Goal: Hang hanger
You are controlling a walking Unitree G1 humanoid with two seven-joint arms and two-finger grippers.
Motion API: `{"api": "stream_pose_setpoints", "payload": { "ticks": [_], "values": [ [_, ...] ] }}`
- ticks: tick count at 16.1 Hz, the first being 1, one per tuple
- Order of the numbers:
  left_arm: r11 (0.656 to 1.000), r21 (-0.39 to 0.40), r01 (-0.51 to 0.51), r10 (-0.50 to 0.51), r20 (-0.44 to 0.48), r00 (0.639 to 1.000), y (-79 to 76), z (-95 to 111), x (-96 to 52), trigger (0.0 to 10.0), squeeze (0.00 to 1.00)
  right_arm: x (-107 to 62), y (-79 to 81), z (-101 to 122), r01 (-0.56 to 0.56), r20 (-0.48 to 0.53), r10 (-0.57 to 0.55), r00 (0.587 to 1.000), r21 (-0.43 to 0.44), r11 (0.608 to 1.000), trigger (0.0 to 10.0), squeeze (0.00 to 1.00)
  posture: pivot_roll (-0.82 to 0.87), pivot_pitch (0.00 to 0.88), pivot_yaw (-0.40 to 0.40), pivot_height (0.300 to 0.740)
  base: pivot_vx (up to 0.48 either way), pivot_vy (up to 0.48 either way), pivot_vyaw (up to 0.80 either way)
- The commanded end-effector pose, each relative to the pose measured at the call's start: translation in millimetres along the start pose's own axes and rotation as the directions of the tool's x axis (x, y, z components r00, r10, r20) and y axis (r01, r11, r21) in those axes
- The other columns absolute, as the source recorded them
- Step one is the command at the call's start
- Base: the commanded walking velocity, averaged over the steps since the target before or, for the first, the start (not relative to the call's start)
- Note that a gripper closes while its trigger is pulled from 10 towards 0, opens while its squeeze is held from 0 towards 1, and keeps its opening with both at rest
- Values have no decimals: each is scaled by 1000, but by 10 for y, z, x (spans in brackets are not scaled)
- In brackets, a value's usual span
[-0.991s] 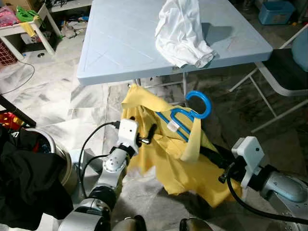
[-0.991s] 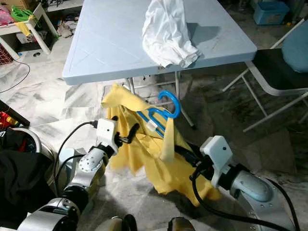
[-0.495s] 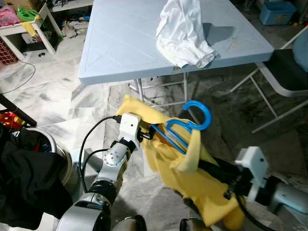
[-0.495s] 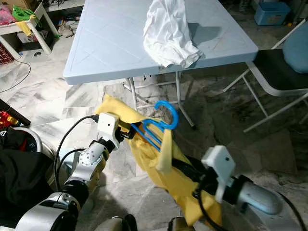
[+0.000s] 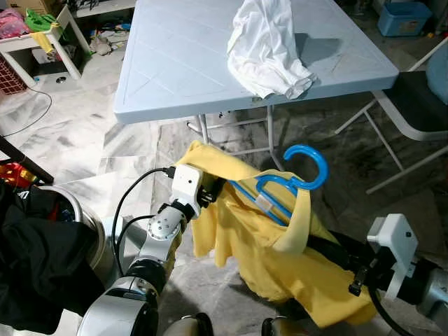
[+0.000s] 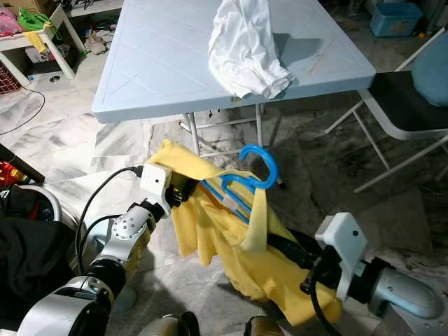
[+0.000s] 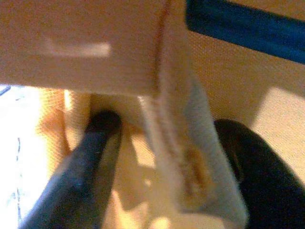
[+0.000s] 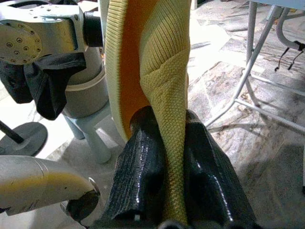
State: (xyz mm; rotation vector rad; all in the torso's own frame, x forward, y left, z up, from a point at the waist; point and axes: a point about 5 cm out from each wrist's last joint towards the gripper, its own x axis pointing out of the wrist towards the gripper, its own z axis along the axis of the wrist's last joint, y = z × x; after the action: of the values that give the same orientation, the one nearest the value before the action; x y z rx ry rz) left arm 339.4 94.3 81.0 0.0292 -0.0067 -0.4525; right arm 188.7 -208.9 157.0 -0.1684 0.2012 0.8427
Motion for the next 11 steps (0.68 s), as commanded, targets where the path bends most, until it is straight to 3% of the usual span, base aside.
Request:
{"api": "stream_pose_setpoints", "payload": {
  "ticks": [1,10,11],
  "values": [
    [1000,8,-14,14,-16,1000,88,-20,-34,0,0,-15,47,110,-29,41,31,999,-33,999,10000,0,-234,167,116,740,0,0,0],
    [999,26,-35,36,-21,999,153,-28,-60,0,0,5,6,41,-29,-12,28,1000,-68,997,10000,0,-223,165,110,740,0,0,0],
    [999,28,-26,27,-18,999,141,-28,-61,0,0,35,-84,-1,36,-48,-42,998,-125,992,10000,0,-225,167,112,740,0,0,0]
  ]
}}
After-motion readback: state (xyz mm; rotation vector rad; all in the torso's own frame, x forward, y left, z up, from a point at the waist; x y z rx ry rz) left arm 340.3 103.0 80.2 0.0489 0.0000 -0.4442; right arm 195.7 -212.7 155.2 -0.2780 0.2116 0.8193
